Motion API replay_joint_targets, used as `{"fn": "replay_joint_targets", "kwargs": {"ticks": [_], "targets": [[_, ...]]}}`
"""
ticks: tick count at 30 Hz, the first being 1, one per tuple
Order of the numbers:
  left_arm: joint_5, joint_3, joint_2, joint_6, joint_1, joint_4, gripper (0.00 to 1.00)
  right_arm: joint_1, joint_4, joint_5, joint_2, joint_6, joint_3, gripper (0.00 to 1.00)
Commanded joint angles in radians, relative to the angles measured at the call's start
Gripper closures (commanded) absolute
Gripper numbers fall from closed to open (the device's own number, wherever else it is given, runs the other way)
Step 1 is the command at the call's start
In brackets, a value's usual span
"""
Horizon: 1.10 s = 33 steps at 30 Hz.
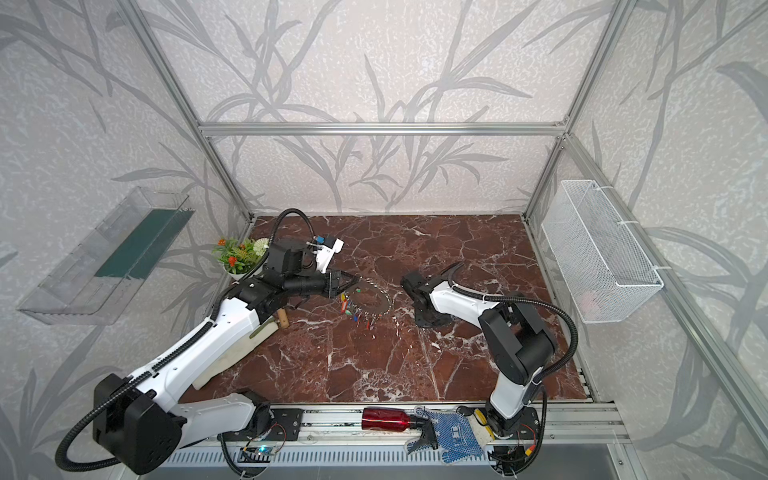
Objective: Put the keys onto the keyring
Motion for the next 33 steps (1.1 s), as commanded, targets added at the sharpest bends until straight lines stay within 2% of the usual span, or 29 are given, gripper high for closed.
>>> {"fn": "replay_joint_targets", "kwargs": {"ticks": [1,14,16,25,26,28,30,33], "targets": [[0.029,0.0,-0.036,-0.001,0.0,0.068,1.0,0.007,-0.044,0.04,0.0,0.0,0.015,0.9],[0.033,-0.001,-0.037,-0.004,-0.002,0.071,1.0,0.033,-0.068,0.078,-0.012,-0.014,0.036,1.0],[0.031,-0.001,-0.037,-0.004,-0.002,0.071,1.0,0.047,-0.04,0.053,-0.021,-0.03,0.038,1.0],[0.028,0.0,-0.039,-0.003,-0.002,0.068,1.0,0.053,0.158,-0.208,-0.081,-0.112,0.006,1.0],[0.028,0.0,-0.04,-0.003,-0.002,0.068,1.0,0.053,0.151,-0.2,-0.086,-0.113,0.007,1.0],[0.03,0.0,-0.04,-0.004,-0.001,0.068,1.0,0.053,0.069,-0.096,-0.076,-0.093,0.027,1.0],[0.032,0.0,-0.04,-0.006,-0.001,0.069,1.0,0.053,-0.054,0.024,-0.039,-0.065,0.076,0.9],[0.032,-0.001,-0.042,-0.006,-0.002,0.071,1.0,0.052,-0.125,0.079,-0.005,-0.03,0.098,0.67]]}}
